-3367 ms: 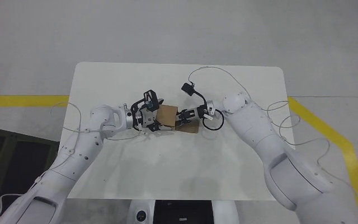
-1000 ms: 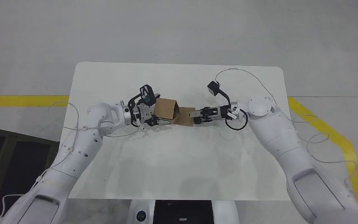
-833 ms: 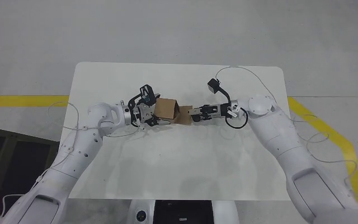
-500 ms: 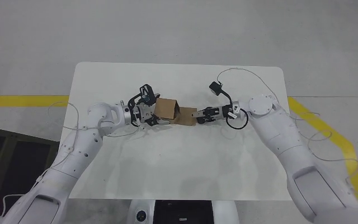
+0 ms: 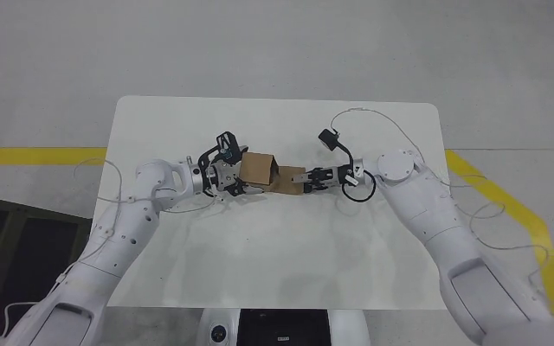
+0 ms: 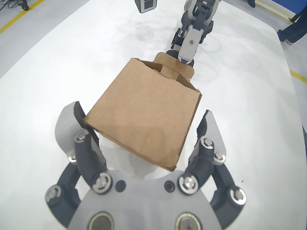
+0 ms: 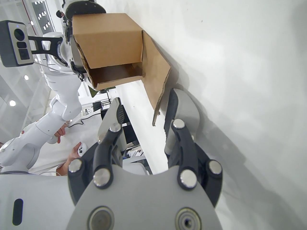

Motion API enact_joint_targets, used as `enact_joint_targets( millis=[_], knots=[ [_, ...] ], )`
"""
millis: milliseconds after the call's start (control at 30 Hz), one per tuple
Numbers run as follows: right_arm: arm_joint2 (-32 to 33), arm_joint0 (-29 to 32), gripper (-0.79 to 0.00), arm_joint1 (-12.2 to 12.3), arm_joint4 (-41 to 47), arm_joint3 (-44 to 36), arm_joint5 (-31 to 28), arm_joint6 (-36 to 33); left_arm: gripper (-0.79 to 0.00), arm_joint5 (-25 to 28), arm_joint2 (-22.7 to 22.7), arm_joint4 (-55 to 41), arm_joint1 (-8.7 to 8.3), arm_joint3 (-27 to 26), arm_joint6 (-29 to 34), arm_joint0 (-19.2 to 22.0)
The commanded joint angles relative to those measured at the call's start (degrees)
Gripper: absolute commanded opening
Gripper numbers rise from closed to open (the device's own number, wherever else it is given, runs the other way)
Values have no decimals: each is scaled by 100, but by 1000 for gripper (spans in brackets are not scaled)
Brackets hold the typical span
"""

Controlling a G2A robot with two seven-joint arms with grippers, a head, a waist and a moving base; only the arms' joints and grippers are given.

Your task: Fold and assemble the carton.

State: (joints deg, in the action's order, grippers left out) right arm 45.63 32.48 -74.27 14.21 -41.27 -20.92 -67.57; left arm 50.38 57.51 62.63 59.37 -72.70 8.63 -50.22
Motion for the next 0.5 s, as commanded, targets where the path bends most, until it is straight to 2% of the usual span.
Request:
enact_joint_targets(
  millis=[0,300,467],
  knots=[
    [-16,-11,-388,-38,94,14,-15,18,0,-2,26,3,-7,-17,12,-29],
    [77,-111,-369,-114,428,34,-214,-31,0,17,111,-4,-29,-118,91,-123],
    [132,-129,-332,-125,544,-94,-276,-147,0,31,114,12,-30,-173,111,-158]
  ],
)
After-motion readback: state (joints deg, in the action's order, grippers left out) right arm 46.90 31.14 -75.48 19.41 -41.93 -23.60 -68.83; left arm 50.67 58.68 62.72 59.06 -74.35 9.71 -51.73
